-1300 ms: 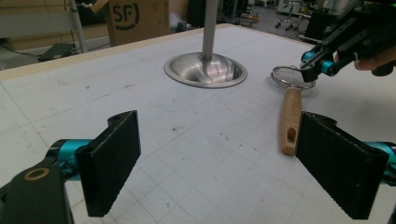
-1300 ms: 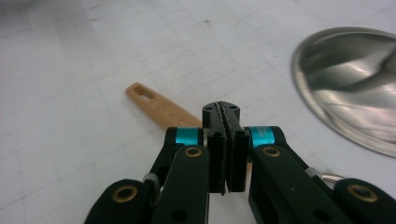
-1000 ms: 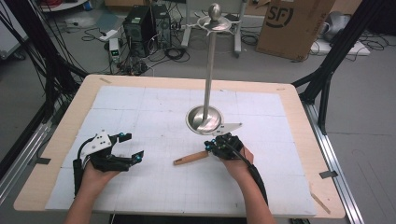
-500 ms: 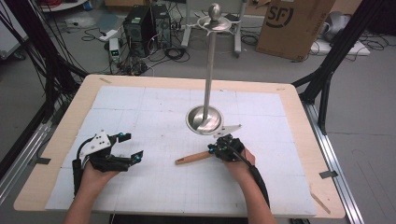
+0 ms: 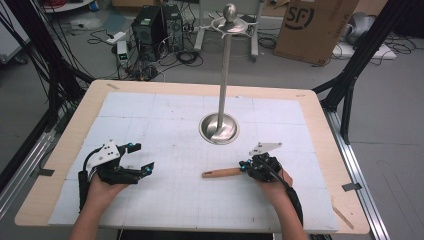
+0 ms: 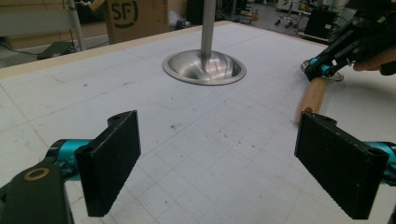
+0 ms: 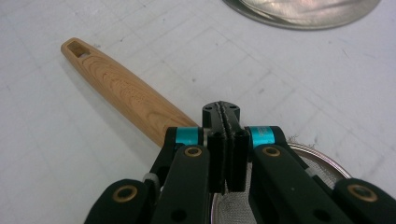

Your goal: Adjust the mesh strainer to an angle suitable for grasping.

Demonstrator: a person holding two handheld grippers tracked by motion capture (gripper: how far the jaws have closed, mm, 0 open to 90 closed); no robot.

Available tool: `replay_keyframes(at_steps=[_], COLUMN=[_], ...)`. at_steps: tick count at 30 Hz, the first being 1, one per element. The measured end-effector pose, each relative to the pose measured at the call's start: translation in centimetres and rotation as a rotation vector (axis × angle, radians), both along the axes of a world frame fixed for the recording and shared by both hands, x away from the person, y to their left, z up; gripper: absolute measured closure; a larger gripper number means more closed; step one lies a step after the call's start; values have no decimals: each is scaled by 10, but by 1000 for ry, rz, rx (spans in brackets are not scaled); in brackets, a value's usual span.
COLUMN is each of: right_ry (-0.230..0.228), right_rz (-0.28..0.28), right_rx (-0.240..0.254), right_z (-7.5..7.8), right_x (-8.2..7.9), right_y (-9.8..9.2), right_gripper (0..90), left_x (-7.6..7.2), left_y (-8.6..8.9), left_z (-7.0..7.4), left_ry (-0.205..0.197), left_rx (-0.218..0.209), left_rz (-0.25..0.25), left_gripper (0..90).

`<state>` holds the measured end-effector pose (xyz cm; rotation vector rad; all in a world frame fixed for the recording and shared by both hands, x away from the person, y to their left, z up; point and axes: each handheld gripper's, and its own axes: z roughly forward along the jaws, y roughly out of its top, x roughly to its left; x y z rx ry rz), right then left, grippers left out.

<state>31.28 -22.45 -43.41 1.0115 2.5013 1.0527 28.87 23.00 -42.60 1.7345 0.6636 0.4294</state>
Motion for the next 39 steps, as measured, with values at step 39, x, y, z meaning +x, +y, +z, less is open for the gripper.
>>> replay_keyframes(at_steps=[39], right_ry=[-34], right_rz=[238], right_rx=[-25], right_z=[-1], right_x=[-26], right_y=[73], right_gripper=[893], left_x=[0], left_y=[0], left_z=[0], left_ry=[2], left_rx=[-6], left_rz=[0], left_gripper=[149])
